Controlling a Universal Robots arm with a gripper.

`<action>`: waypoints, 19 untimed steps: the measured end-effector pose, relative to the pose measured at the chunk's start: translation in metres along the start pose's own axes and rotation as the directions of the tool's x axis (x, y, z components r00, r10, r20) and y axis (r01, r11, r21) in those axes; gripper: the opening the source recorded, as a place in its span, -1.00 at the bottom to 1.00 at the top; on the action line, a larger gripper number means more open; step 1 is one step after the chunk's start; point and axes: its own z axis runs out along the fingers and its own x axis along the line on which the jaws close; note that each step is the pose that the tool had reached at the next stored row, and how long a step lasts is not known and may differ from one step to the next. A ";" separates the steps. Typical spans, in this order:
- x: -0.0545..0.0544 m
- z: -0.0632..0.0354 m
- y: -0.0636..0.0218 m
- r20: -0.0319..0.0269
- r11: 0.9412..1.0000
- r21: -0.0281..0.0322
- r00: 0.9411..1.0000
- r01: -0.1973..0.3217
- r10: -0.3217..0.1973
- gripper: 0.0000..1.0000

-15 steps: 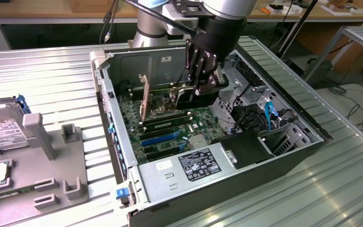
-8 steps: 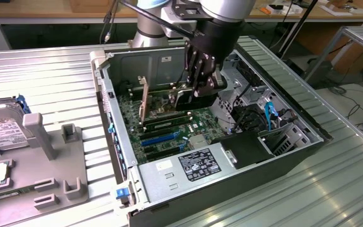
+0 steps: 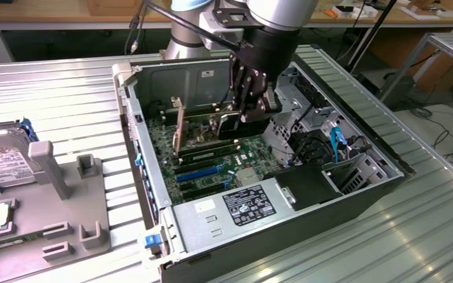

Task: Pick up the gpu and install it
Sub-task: 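Insert the gpu into the slot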

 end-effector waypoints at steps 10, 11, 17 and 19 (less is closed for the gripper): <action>0.000 0.0042 0.0017 0.000 1.000 0.002 1.000 0.000 0.000 -0.46; 0.000 0.0046 0.0019 0.000 1.000 0.002 1.000 0.000 0.000 -0.46; 0.000 0.0071 0.0029 0.000 1.000 0.003 1.000 0.000 0.000 -0.46; 0.000 0.0078 0.0031 0.000 1.000 0.003 1.000 0.000 0.000 -0.46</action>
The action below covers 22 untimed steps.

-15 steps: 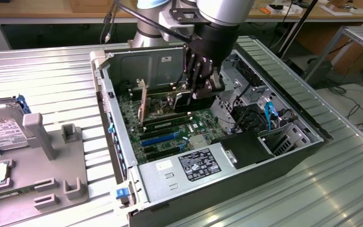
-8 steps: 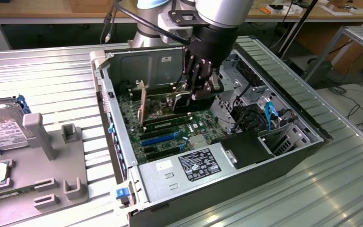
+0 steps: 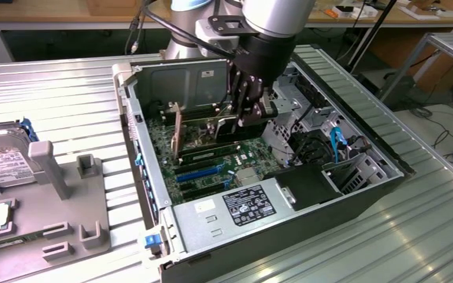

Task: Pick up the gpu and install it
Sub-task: 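Insert the gpu into the slot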

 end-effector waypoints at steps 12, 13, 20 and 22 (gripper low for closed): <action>0.000 0.0046 0.0016 0.000 1.000 0.002 1.000 0.000 0.000 -0.46; 0.000 0.0049 0.0016 0.000 1.000 0.002 1.000 0.000 0.000 -0.46; 0.000 0.0080 0.0023 0.000 1.000 0.003 1.000 0.000 0.000 -0.46; 0.000 0.0081 0.0023 0.000 1.000 0.004 1.000 0.000 0.000 -0.46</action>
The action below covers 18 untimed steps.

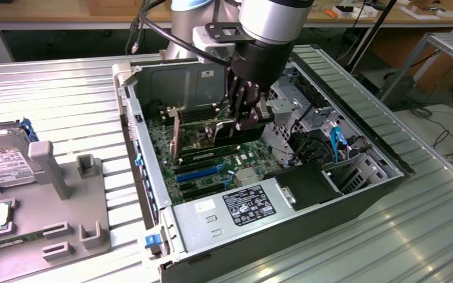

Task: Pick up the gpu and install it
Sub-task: 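Insert the gpu into the slot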

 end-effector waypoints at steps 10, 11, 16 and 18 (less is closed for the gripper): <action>0.000 0.0000 0.0000 0.000 1.000 0.000 1.000 0.000 0.000 -0.46; 0.000 0.0000 0.0000 0.000 1.000 0.000 1.000 0.000 0.000 -0.46; 0.000 0.0073 -0.0002 0.000 1.000 0.000 1.000 0.000 0.000 -0.46; 0.000 0.0115 -0.0003 0.000 1.000 0.000 1.000 0.000 0.000 -0.46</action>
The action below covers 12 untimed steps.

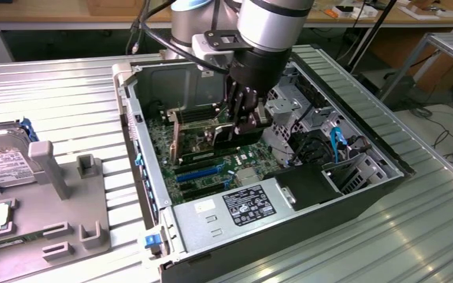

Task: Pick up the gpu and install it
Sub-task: 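Insert the gpu into the slot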

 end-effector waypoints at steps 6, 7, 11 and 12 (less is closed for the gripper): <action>0.000 0.0133 0.0004 0.000 1.000 0.005 1.000 0.000 0.000 -0.46; 0.000 0.0150 0.0004 0.000 1.000 0.005 1.000 0.000 0.000 -0.46; 0.001 0.0233 0.0006 0.000 1.000 0.006 1.000 0.000 0.000 -0.46; 0.001 0.0251 0.0006 0.000 1.000 0.006 1.000 0.000 0.000 -0.46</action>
